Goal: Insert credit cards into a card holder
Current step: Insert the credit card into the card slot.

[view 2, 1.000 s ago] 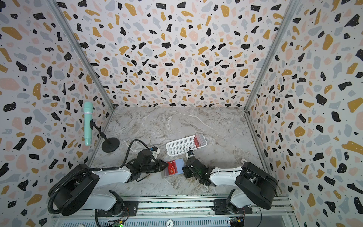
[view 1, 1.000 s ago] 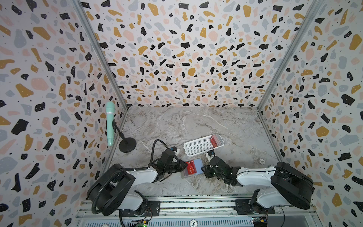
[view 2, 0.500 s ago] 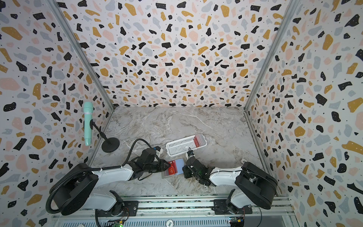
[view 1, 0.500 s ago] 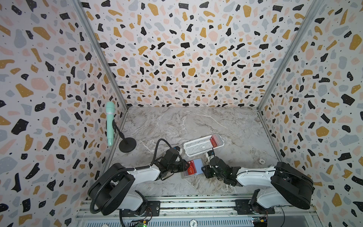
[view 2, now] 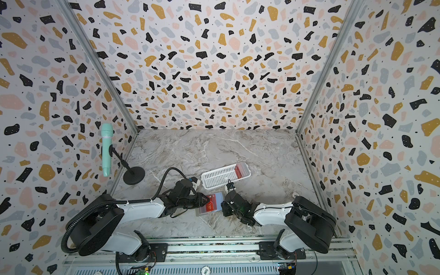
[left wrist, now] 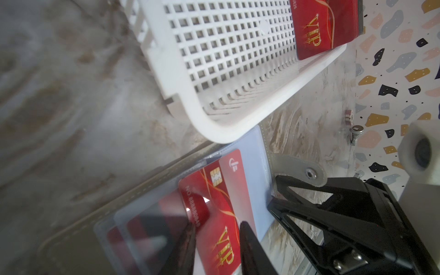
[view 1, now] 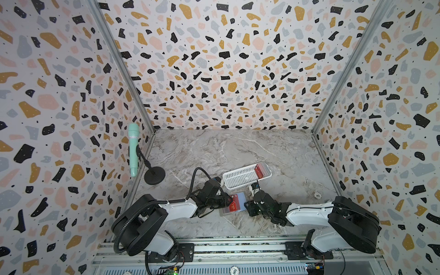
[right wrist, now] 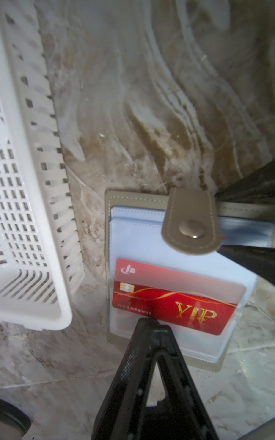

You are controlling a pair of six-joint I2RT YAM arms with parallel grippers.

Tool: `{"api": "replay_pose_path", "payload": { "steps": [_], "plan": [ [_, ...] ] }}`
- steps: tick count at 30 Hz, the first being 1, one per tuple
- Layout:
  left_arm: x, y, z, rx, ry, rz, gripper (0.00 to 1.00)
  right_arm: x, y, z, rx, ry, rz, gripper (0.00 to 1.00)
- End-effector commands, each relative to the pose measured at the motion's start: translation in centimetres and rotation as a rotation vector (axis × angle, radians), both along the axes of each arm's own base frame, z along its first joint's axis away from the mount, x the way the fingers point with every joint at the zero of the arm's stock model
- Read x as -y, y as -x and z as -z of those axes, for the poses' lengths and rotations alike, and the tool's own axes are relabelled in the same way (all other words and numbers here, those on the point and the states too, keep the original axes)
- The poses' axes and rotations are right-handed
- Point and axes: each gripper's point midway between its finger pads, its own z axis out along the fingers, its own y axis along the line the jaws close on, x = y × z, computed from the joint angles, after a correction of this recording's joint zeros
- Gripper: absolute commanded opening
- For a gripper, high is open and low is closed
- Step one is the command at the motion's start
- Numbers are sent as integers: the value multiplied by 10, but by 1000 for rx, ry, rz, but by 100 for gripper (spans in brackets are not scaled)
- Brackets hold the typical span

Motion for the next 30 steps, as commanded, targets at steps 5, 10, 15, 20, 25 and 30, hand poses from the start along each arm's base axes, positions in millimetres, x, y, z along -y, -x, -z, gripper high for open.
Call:
{"api": "replay_pose_path", "payload": {
  "steps": [5, 10, 15, 20, 25, 30],
  "plan": [
    [18, 5, -4, -5, 29, 36, 34, 3, 13, 8, -51, 18, -17, 32],
    [22, 6, -5, -1, 30, 46, 34, 1, 13, 3, -49, -10, -17, 32],
    [29, 9, -7, -23, 62, 48, 34, -5, 18, -5, -51, -73, -39, 32],
    [37, 11, -13, -16, 124, 66, 33, -6, 21, -9, -53, -109, -51, 32],
    [31, 10, -8, -8, 81, 55, 32, 5, 19, -5, -63, -91, -6, 35],
    [20, 6, -11, 42, 3, 43, 26, 14, 12, -11, -45, -70, 37, 34]
  ]
}}
